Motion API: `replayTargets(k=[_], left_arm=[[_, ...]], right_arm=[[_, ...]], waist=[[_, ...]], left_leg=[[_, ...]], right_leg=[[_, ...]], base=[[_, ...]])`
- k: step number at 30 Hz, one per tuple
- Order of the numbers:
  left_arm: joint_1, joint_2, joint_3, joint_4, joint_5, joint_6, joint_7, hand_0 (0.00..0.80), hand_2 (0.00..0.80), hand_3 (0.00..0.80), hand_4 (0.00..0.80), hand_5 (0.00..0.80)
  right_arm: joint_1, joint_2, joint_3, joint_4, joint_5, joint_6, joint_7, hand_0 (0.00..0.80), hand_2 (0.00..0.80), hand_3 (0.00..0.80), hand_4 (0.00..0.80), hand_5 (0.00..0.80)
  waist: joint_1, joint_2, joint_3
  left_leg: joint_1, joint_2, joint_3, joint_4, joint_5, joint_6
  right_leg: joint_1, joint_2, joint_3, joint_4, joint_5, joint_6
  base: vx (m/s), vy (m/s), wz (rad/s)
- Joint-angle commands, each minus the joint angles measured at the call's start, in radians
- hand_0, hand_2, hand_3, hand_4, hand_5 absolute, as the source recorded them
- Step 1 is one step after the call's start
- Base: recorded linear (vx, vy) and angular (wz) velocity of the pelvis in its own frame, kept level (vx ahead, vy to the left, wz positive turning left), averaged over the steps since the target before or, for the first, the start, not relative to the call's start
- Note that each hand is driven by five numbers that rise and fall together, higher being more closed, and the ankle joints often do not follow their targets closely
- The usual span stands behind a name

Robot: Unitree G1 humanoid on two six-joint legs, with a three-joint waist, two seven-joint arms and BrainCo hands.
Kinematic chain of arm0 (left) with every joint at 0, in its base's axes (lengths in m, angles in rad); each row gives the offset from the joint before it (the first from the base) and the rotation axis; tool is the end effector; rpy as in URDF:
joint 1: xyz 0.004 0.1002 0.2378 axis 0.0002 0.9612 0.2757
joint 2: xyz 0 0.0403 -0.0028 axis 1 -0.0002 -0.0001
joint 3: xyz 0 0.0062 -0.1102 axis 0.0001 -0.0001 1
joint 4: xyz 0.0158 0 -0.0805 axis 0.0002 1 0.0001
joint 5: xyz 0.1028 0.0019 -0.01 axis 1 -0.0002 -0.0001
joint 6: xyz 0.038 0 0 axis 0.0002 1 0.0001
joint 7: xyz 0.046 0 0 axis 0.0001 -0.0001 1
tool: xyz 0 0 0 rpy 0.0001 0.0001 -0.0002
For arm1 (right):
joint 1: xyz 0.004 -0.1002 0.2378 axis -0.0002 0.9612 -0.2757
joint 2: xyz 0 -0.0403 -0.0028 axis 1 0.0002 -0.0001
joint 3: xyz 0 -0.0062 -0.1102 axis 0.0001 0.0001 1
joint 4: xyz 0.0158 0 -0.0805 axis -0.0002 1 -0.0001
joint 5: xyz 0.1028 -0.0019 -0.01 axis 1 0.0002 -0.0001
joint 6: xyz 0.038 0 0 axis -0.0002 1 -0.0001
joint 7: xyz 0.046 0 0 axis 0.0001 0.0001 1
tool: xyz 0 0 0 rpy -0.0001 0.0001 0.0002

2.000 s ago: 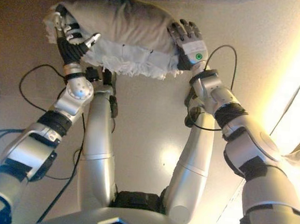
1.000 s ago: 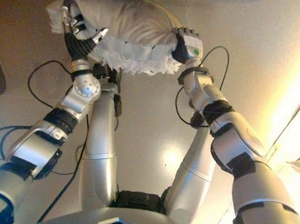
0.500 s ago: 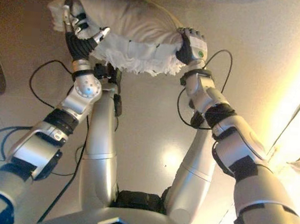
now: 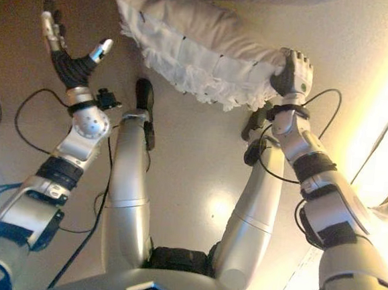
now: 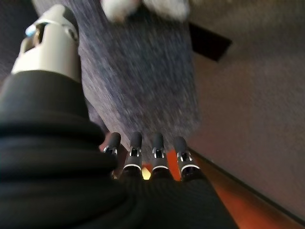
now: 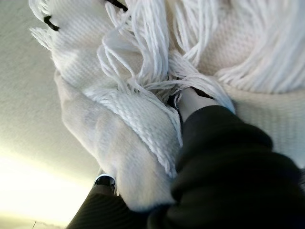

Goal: Pick up the cushion and take it to the sofa

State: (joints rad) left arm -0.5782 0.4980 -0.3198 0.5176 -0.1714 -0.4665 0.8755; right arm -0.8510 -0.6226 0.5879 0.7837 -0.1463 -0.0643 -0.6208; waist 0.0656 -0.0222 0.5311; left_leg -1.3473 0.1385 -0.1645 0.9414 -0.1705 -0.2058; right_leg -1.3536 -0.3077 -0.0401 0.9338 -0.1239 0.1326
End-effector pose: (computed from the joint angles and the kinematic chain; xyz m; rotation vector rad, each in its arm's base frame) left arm 0.3056 0.1920 0.1102 0.1868 -0.5855 0.5832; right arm 0.3435 -0.2156 0.1271 -1.0218 -0.3383 -0.3684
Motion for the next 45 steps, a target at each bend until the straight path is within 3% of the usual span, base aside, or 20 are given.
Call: replayTargets(k=[1,6,9,13,21,26,35,45], left_arm=[[0.050,-0.015,0.045,-0.012,-0.013,-0.024,0.006,0.000,0.000,0.000,0.000,0.000],[0.069,-0.011,0.054,-0.005,-0.041,0.019,-0.029,0.000,0.000,0.000,0.000,0.000],[0.056,-0.011,0.037,0.009,-0.074,0.020,-0.144,0.000,0.000,0.000,0.000,0.000],[0.020,-0.019,-0.013,0.011,-0.237,0.039,-0.388,0.000,0.000,0.000,0.000,0.000],[-0.123,-0.022,-0.070,0.111,-0.480,0.055,-0.631,0.000,0.000,0.000,0.000,0.000],[-0.188,-0.015,-0.083,0.149,-0.657,0.129,-0.800,0.000,0.000,0.000,0.000,0.000],[-0.263,0.014,-0.058,0.213,-0.762,0.223,-0.798,0.000,0.000,0.000,0.000,0.000],[-0.350,0.034,-0.074,0.279,-0.815,0.307,-0.911,0.000,0.000,0.000,0.000,0.000]], right_arm=[[0.021,-0.106,-0.094,-0.074,0.012,-0.022,-0.061,0.800,0.800,0.800,0.800,0.800],[0.044,-0.134,-0.112,-0.115,-0.003,-0.022,-0.046,0.800,0.800,0.800,0.800,0.800],[0.036,-0.145,-0.115,-0.124,-0.002,-0.028,-0.031,0.800,0.800,0.800,0.800,0.800],[0.017,-0.155,-0.121,-0.135,-0.005,-0.029,0.008,0.800,0.800,0.800,0.800,0.800],[-0.052,-0.152,-0.065,-0.114,-0.030,-0.049,0.069,0.800,0.800,0.800,0.800,0.800],[-0.071,-0.151,-0.038,-0.118,-0.037,-0.050,0.085,0.800,0.800,0.800,0.800,0.800],[-0.084,-0.150,-0.029,-0.139,-0.054,-0.056,0.112,0.800,0.800,0.800,0.800,0.800],[-0.085,-0.156,-0.025,-0.160,-0.039,-0.065,0.134,0.800,0.800,0.800,0.800,0.800]], waist=[[-0.012,0.053,-0.011],[-0.015,0.047,-0.011],[-0.021,0.044,-0.011],[-0.034,0.043,-0.011],[-0.068,0.044,-0.011],[-0.085,0.047,-0.011],[-0.107,0.042,-0.011],[-0.125,0.026,-0.011]], left_leg=[[-0.026,-0.001,0.065,-0.134,0.107,0.066],[-0.028,0.001,0.064,-0.128,0.106,0.069],[-0.033,0.006,0.064,-0.119,0.107,0.070],[-0.035,0.014,0.070,-0.119,0.109,0.074],[-0.051,0.030,0.083,-0.095,0.109,0.075],[-0.066,0.037,0.087,-0.081,0.110,0.073],[-0.100,0.040,0.085,-0.034,0.101,0.069],[-0.115,0.050,0.085,-0.016,0.102,0.067]], right_leg=[[0.015,-0.003,-0.034,0.045,-0.021,0.004],[0.016,-0.006,-0.036,0.048,-0.019,0.005],[0.012,-0.005,-0.034,0.054,-0.016,0.006],[0.011,-0.003,-0.030,0.055,-0.011,0.009],[-0.012,0.004,-0.005,0.071,-0.006,0.009],[-0.029,0.010,0.008,0.079,-0.004,0.007],[-0.058,0.015,0.026,0.102,-0.007,0.002],[-0.070,0.019,0.035,0.109,0.001,0.004]], base=[[0.000,0.000,0.00],[0.004,0.000,-0.01],[0.000,0.000,0.00],[-0.002,0.032,-0.02],[-0.005,0.065,-0.06],[-0.004,0.056,-0.10],[-0.004,0.022,-0.06],[0.000,0.000,0.00]])
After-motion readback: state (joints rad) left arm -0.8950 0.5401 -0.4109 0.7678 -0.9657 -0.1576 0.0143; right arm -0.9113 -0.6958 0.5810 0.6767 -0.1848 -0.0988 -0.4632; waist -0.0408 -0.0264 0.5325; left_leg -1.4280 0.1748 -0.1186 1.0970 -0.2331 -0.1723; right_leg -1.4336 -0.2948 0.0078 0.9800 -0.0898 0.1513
